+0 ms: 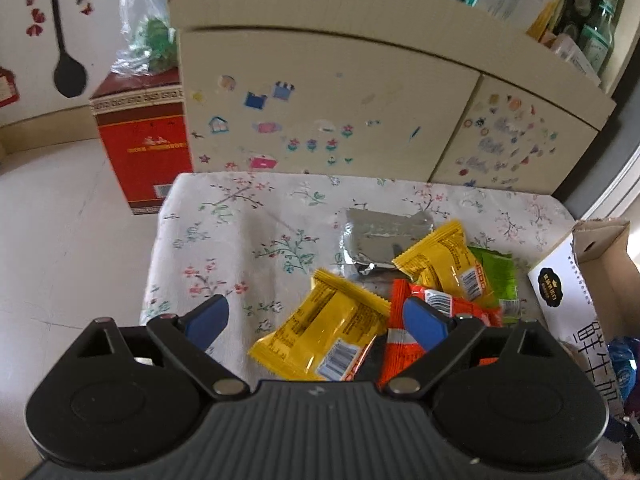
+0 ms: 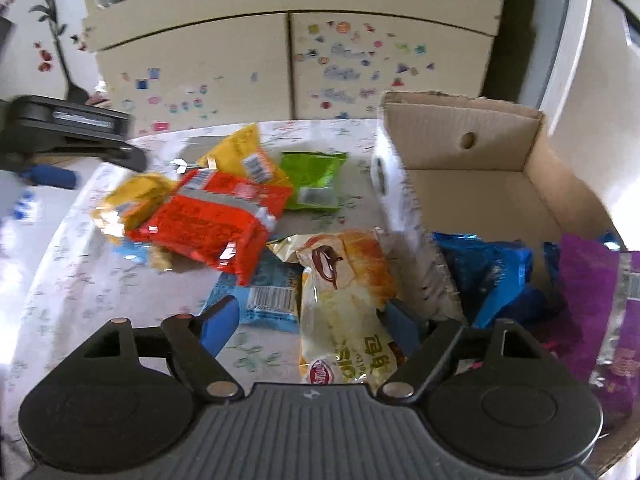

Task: Organize snacks
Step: 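Move the left tool to the yellow bag while the right tool approaches the croissant bag, then grasp the yellow snack bag with the left tool while the right tool grasps the croissant bag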

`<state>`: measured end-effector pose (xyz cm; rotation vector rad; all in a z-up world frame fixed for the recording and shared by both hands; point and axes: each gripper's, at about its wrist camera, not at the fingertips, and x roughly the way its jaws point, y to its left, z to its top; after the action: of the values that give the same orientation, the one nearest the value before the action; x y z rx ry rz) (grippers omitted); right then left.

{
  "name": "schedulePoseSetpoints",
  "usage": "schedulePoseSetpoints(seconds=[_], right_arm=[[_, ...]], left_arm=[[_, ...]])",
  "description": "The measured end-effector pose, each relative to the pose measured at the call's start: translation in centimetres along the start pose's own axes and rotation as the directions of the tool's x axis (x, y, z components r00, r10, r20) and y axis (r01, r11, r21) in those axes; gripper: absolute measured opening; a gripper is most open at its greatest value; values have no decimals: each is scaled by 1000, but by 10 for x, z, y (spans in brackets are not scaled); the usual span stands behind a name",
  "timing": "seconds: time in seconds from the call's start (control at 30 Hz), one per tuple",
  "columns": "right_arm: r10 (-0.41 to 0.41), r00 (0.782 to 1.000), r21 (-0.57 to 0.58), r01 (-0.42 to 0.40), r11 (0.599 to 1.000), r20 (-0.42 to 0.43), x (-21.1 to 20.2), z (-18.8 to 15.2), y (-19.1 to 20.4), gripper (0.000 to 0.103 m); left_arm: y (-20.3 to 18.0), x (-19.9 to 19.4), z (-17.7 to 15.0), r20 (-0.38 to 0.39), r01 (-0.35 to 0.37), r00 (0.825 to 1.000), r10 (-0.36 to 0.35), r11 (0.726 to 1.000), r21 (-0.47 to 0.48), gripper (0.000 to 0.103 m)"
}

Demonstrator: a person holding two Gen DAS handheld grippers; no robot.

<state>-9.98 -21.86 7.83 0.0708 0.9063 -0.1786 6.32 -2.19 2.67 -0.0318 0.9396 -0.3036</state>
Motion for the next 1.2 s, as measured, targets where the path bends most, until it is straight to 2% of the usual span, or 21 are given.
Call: schedulePoseSetpoints(seconds=[0.17, 0.23, 0.43, 0.67, 0.77, 1.03, 1.13, 1.2], right_arm=[[161, 986, 47, -160, 986, -38, -9, 3, -3, 85], [186, 982, 99, -181, 979, -41, -10, 4, -8, 85], [99, 993, 134, -91, 987, -59, -2, 2, -6, 84], [66, 995, 144, -55, 988, -76, 3, 5, -4, 85], [62, 995, 150, -49, 987, -80, 6, 5, -4, 86], [46, 995, 169, -31, 985, -87, 10, 7, -3, 88], [28, 995, 144, -14, 989, -93, 14, 7, 0, 88], [27, 995, 127, -15, 992, -96, 16, 7, 3, 85]], left_arm=[[-4, 13, 1, -8, 30, 1000, -29, 995, 92, 94], [-5, 18, -2, -2, 12, 1000, -11, 990, 138, 93], [-1, 36, -10, -20, -3, 1000, 7, 980, 198, 91], [-7, 39, -9, 22, 3, 1000, -9, 962, 271, 90], [-10, 44, -8, 8, 14, 1000, -17, 954, 299, 90], [-2, 51, -10, -11, 68, 998, -67, 968, 240, 90], [4, 51, -11, -33, 118, 993, -114, 978, 172, 80], [5, 48, -11, -37, 132, 991, -128, 979, 153, 66]])
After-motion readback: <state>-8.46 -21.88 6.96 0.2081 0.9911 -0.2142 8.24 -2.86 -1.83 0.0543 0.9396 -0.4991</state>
